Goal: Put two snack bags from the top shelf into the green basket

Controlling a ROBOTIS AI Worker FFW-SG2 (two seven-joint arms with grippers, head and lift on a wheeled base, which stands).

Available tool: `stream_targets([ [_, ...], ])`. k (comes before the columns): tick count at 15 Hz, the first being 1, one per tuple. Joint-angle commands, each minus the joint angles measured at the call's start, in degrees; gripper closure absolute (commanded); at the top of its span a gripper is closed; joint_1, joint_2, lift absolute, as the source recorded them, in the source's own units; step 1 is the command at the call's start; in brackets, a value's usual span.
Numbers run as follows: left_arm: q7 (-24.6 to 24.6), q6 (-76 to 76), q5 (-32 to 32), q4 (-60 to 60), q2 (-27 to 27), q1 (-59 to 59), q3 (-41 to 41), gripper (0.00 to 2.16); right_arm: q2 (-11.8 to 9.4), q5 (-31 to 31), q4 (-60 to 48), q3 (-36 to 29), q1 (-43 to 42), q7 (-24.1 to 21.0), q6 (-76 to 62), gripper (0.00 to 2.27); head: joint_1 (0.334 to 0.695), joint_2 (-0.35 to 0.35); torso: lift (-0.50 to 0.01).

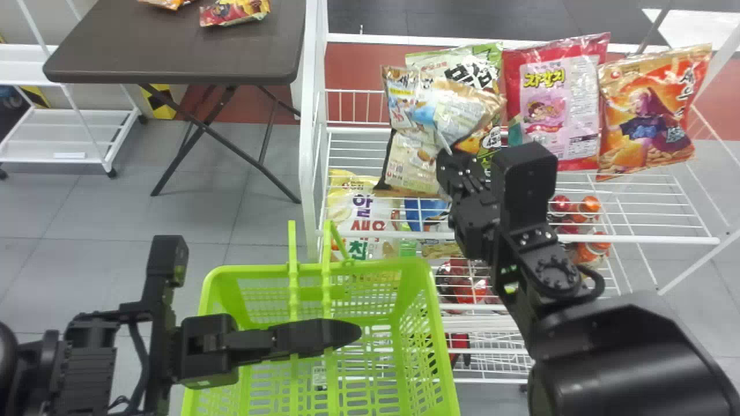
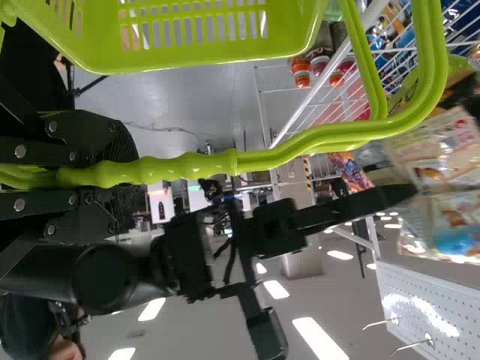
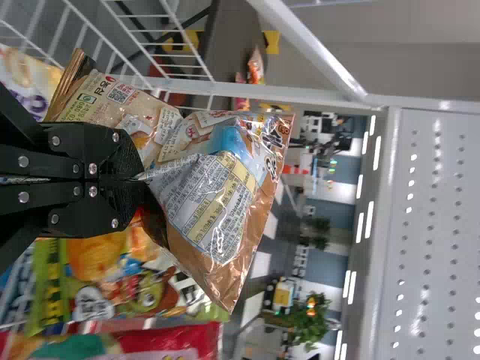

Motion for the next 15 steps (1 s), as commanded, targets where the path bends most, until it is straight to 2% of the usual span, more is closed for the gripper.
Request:
stream_targets([
  [1,-0.5,0.2,0.1,0.1,-0.1,1.1,1.3,2.14,-1.1,-0.7,-6.7,-0.4,4.5,0.7,8.7,2.25,0.695,-0.055,-0.001],
  [3,-0.9,0.2,0.1,0.1,-0.5,2.1,2.8,2.14,-3.9,-1.2,-11.2,0.3,7.3,1.5,15.5,2.25,0.695,-0.068,-0.001],
  [6,-0.9,0.2,0.1,0.2,-0.6,2.1,2.7,2.14,-6.4,-2.9,-19.1,0.3,13.5,3.7,22.6,2.25,0.695,-0.073,-0.001],
  [8,-1.0,0.2,0.1,0.1,-0.6,1.9,2.4,2.14,-6.9,-6.0,-23.3,0.8,15.1,5.6,30.8,2.25,0.695,-0.076,-0.001],
  [10,-1.1,0.2,0.2,0.1,-0.6,2.0,2.3,2.14,-7.7,-6.2,-26.3,3.5,15.1,6.6,39.8,2.25,0.695,-0.062,-0.001],
  [12,-1.2,0.2,0.8,-0.4,-0.4,2.4,2.5,2.14,-8.8,-6.3,-24.8,7.2,15.1,6.8,39.1,2.25,0.695,-0.044,-0.001],
  [15,-1.1,0.2,1.0,-0.9,-0.4,2.5,2.1,2.14,-8.0,-7.5,-18.1,11.8,13.6,6.0,33.1,2.25,0.695,0.038,-0.001],
])
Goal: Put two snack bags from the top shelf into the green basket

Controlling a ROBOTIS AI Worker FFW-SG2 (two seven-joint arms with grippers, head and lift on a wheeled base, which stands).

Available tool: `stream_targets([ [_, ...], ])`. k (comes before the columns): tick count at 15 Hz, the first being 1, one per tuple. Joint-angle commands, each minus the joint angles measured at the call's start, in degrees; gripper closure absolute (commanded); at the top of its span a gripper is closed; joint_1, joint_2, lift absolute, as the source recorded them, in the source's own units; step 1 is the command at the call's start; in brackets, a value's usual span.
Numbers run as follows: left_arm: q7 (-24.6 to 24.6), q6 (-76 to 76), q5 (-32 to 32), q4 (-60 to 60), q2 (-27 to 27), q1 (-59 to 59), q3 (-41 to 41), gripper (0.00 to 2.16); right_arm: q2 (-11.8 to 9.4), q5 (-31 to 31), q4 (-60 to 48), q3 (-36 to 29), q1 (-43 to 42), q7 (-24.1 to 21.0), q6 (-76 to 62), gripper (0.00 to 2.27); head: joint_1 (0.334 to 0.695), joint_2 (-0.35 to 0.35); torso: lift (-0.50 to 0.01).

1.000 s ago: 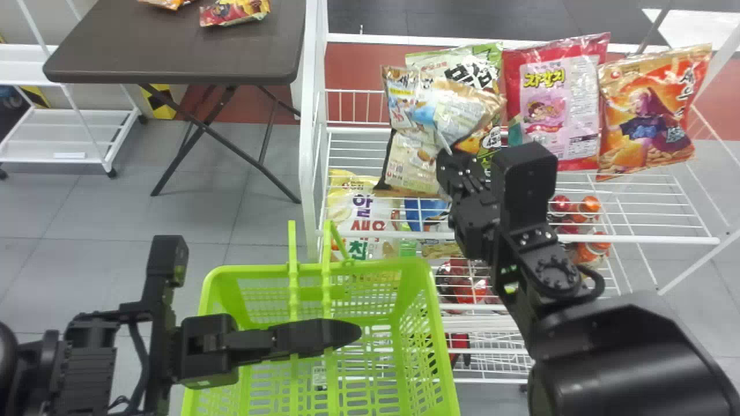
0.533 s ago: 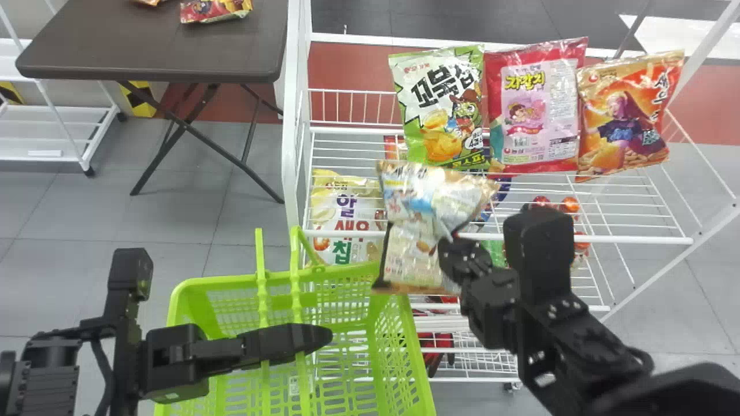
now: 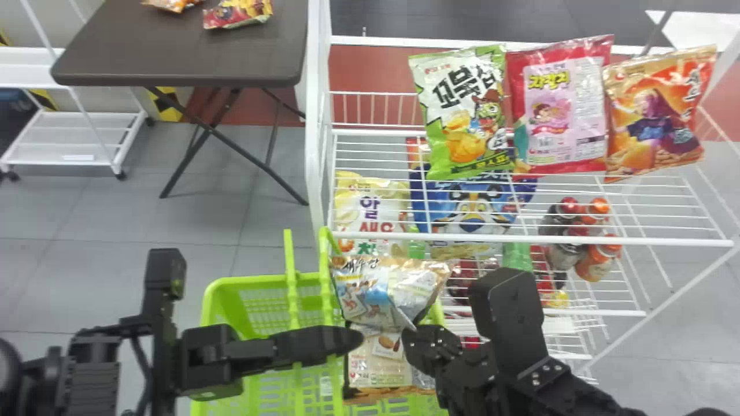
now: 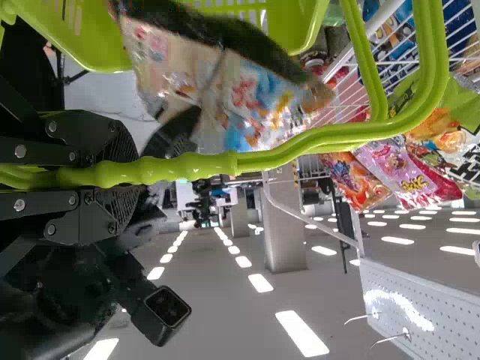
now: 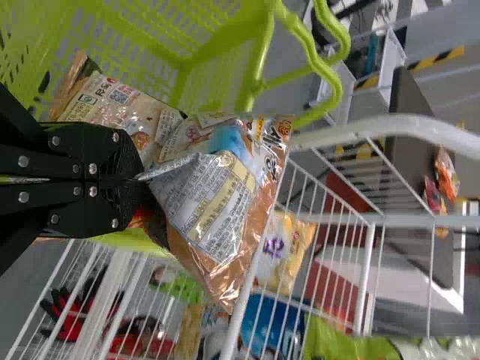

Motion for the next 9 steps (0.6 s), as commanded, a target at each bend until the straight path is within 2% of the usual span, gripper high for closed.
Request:
stream_targets([
  [1,0.0,0.2,0.1,-0.4,0.0,0.2,-0.2,2.14,0.7,-0.5,5.0,3.2,-1.3,-0.3,-2.8,2.22,0.695,0.061,-0.001],
  [2,0.0,0.2,0.4,-0.4,0.1,0.3,-0.1,2.14,1.0,-0.5,6.6,4.0,-2.0,-0.1,-1.9,1.88,0.695,0.086,-0.001],
  [3,-0.1,0.2,0.4,-0.5,0.2,0.3,0.1,2.14,0.9,0.2,8.0,4.3,-2.7,0.0,-0.5,0.81,0.695,0.123,-0.001],
  [4,-0.1,0.2,0.4,-0.5,0.3,0.3,0.2,2.14,0.9,0.9,8.7,4.3,-2.7,0.0,-0.8,0.00,0.695,0.136,-0.001],
  [7,-0.3,0.2,0.5,-0.5,0.4,0.3,0.4,2.14,0.9,1.0,8.6,0.7,-1.4,-0.2,-8.7,0.06,0.695,0.140,-0.001],
  [9,-0.6,0.2,0.5,-0.5,0.4,0.3,0.5,2.14,1.6,-0.2,8.0,-4.4,-1.3,-0.7,-12.3,0.08,0.695,0.105,-0.001],
])
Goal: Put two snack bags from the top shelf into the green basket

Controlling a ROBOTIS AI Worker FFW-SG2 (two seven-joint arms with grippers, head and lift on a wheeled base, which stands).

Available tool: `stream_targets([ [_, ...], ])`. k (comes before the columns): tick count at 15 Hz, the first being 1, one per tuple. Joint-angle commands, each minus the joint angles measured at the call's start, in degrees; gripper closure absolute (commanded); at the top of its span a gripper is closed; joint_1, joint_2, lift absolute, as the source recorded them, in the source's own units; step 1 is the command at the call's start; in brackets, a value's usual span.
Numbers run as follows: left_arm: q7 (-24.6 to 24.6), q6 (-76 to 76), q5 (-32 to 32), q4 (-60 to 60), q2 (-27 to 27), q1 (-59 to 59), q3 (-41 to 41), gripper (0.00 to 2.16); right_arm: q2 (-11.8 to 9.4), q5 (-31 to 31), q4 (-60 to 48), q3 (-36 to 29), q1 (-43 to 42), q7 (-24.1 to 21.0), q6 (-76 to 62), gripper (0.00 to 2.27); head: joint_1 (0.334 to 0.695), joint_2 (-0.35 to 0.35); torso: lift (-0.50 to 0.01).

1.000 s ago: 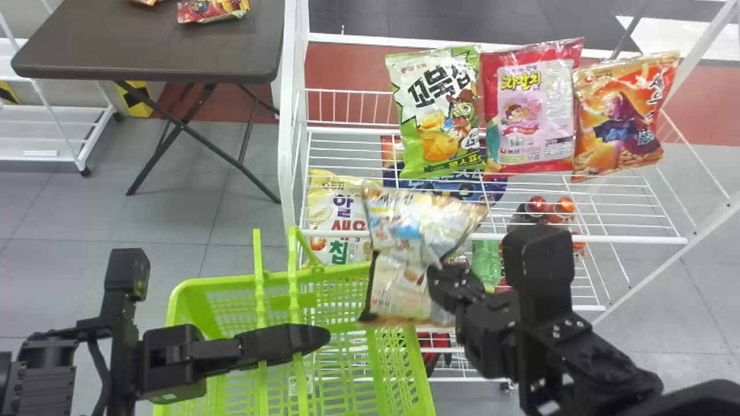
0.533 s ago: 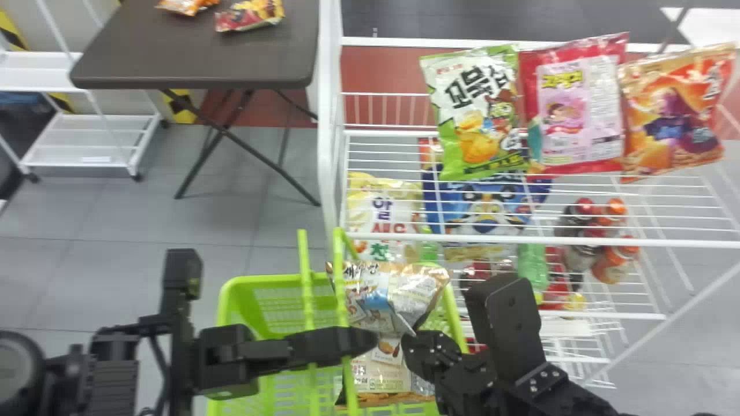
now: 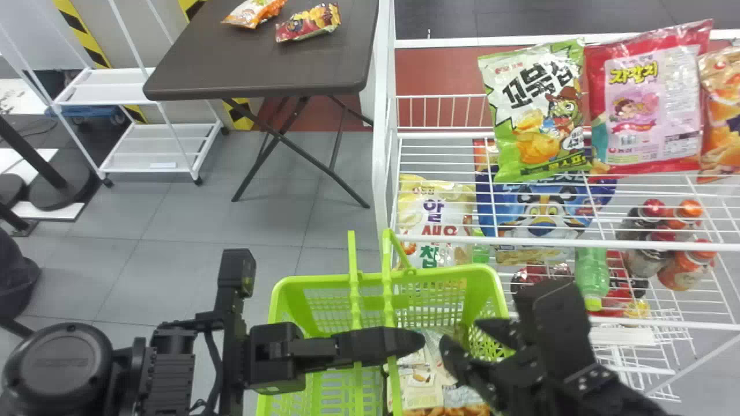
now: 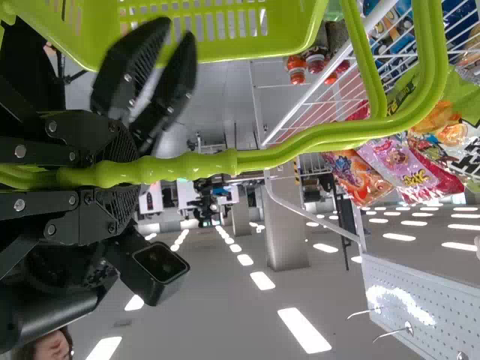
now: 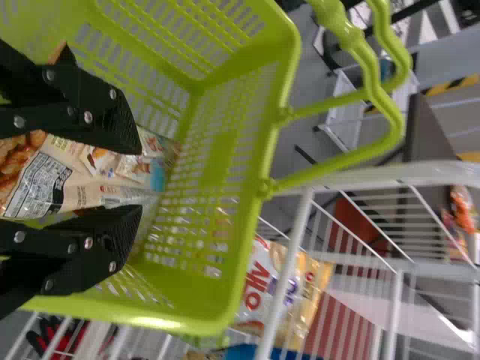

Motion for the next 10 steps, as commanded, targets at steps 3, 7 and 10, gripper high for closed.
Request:
stream_targets([
  [3,-0.1,0.2,0.0,0.0,0.0,0.2,0.2,2.14,2.1,-6.7,0.4,-14.4,-0.3,-1.7,-15.8,0.08,0.695,0.024,-0.001],
  [7,0.0,0.2,0.0,0.0,-0.1,0.2,0.0,2.14,3.3,-10.3,4.4,-26.4,-6.2,-1.7,-19.0,0.08,0.695,-0.146,-0.001],
  [10,0.0,0.2,0.0,0.1,-0.1,0.2,0.0,2.14,3.3,-11.6,13.7,-32.9,-12.9,-1.5,-25.3,0.08,0.695,-0.232,-0.001],
])
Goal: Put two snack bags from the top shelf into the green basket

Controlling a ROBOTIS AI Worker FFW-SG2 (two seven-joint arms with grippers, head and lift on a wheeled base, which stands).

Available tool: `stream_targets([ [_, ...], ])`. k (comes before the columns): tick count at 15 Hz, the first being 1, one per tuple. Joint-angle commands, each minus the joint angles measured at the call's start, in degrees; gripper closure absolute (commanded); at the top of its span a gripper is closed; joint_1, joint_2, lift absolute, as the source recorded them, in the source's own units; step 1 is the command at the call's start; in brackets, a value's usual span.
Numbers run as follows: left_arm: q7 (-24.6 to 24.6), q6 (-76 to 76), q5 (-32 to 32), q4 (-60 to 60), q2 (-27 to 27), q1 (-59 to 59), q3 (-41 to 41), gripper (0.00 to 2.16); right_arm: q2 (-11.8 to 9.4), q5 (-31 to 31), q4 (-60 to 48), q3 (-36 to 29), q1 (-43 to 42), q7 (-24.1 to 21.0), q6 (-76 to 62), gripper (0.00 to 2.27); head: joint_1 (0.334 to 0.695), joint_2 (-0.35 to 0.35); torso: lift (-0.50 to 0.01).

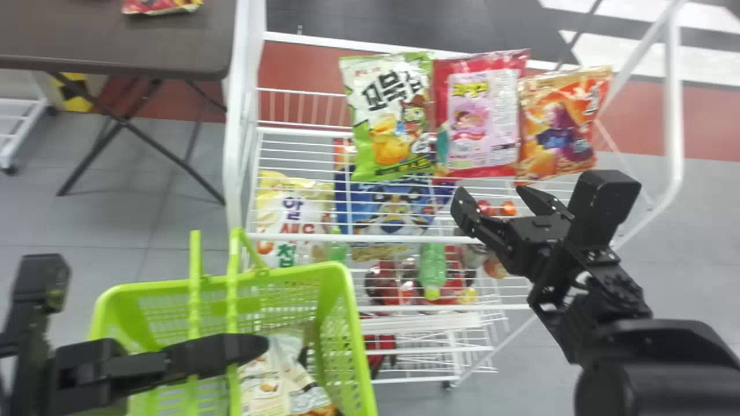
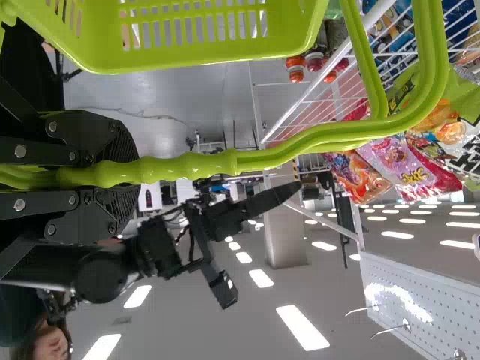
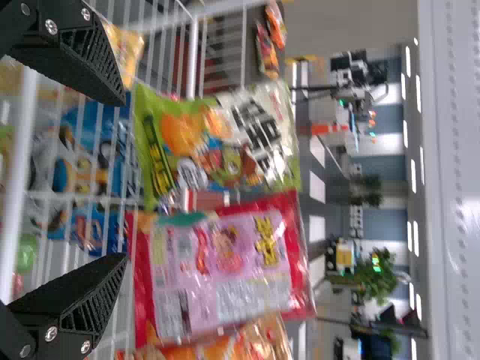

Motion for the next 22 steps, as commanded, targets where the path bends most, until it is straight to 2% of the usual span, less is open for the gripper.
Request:
stream_targets([
  [1,0.1,0.2,0.0,0.0,0.0,0.0,-0.1,2.14,0.0,-0.6,8.1,-4.4,-5.5,0.3,-5.9,0.08,0.695,-0.281,-0.001],
  [5,0.3,0.2,0.0,-0.1,0.1,-0.1,-0.3,2.14,-1.1,-0.3,22.8,-8.5,-16.7,2.1,-10.3,0.08,0.695,-0.350,-0.001],
  [8,0.4,0.2,0.0,0.0,0.3,-0.4,-0.3,2.14,-2.7,0.8,32.0,-9.9,-23.3,2.1,-12.0,0.08,0.695,-0.350,-0.001],
  [12,0.5,0.2,-0.1,0.4,0.5,-0.5,-0.3,2.14,-6.6,1.0,44.6,-10.9,-31.1,2.0,-14.7,0.08,0.695,-0.350,-0.001],
  [16,0.6,0.2,-0.7,1.5,0.5,-2.1,-1.8,2.14,-9.5,1.2,54.4,-11.8,-36.3,2.0,-17.0,0.08,0.695,-0.350,-0.001],
  [20,0.4,0.2,-0.7,4.0,1.1,-4.7,-4.0,2.14,-11.9,6.5,62.7,-11.0,-41.3,2.2,-18.2,0.08,0.695,-0.350,-0.001],
  [22,0.4,0.2,-0.7,4.0,1.1,-4.7,-4.0,2.14,-12.0,8.7,67.7,-9.3,-45.0,3.0,-19.8,0.07,0.695,-0.350,-0.001],
])
